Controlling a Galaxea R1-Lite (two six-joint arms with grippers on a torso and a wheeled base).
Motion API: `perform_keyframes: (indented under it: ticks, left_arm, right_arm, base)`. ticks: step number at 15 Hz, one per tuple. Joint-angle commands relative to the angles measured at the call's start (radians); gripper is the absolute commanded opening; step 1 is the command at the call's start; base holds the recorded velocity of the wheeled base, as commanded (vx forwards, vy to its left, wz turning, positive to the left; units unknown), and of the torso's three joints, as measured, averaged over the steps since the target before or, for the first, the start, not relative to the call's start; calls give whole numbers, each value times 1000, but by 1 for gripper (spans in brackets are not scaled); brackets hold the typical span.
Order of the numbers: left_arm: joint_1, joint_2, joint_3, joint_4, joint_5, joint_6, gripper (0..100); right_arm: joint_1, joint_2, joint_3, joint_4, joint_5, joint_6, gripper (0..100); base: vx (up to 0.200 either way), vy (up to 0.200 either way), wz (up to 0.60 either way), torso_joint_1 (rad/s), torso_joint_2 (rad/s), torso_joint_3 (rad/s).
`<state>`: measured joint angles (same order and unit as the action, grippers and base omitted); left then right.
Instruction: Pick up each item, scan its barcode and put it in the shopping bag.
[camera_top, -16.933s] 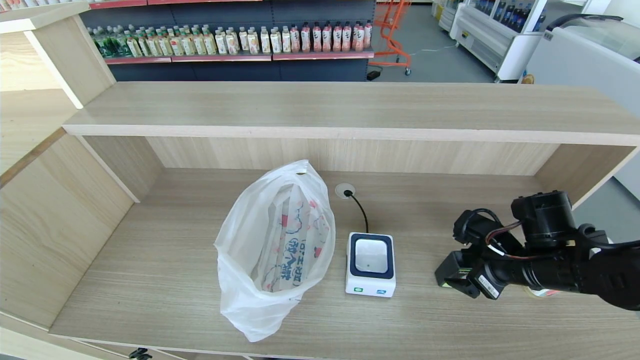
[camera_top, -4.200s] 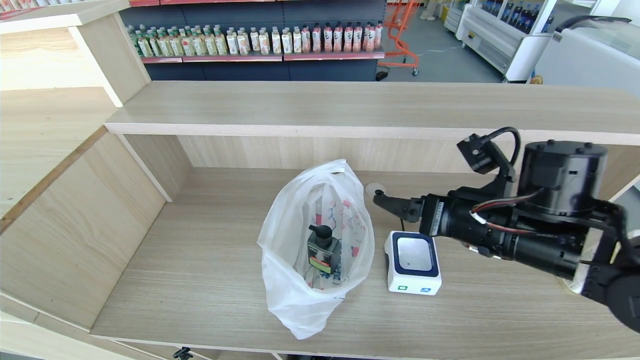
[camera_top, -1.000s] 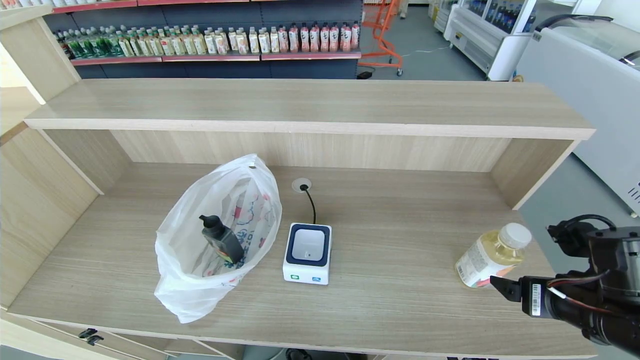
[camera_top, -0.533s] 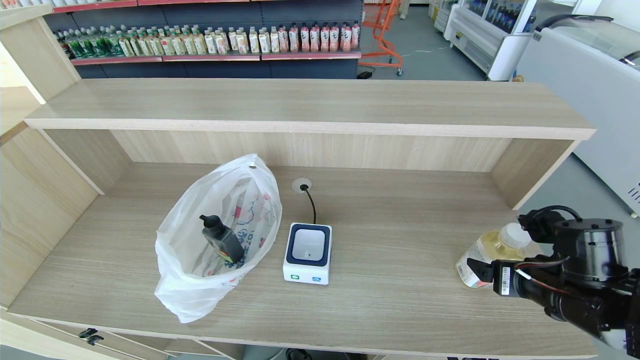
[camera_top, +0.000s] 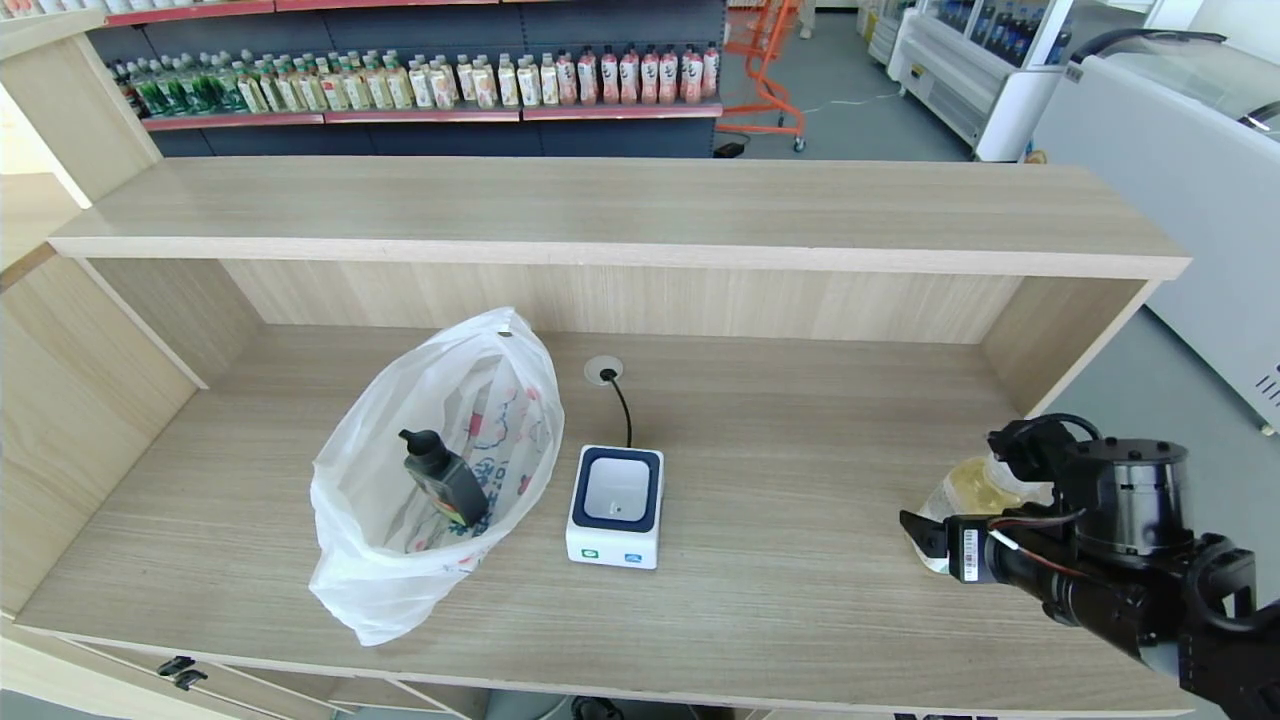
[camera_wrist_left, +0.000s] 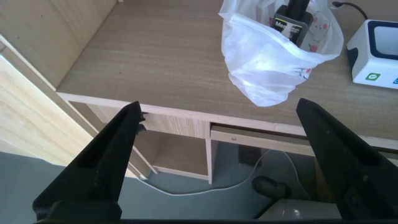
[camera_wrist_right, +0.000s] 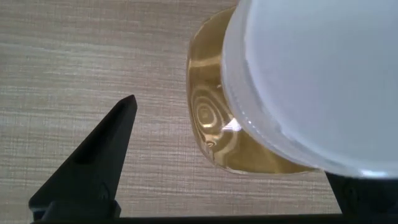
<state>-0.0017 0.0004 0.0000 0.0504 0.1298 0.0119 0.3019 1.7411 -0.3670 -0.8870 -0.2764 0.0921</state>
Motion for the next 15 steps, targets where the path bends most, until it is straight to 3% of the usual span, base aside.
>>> perform_keyframes:
  ticks: [1, 11, 15]
  left_arm:
    - [0, 1, 0, 0, 1, 0, 100]
    - [0, 1, 0, 0, 1, 0, 100]
    - [0, 0, 0, 0, 1, 0, 100]
  right_arm:
    - [0, 54, -3, -35, 3, -9, 100]
    - [-3, 146, -32, -204, 92, -130, 100]
    - [-17, 186, -33, -273, 180, -135, 100]
  base:
    - [0, 0, 0, 0, 0, 0]
    - [0, 0, 0, 0, 0, 0]
    - [0, 0, 0, 0, 0, 0]
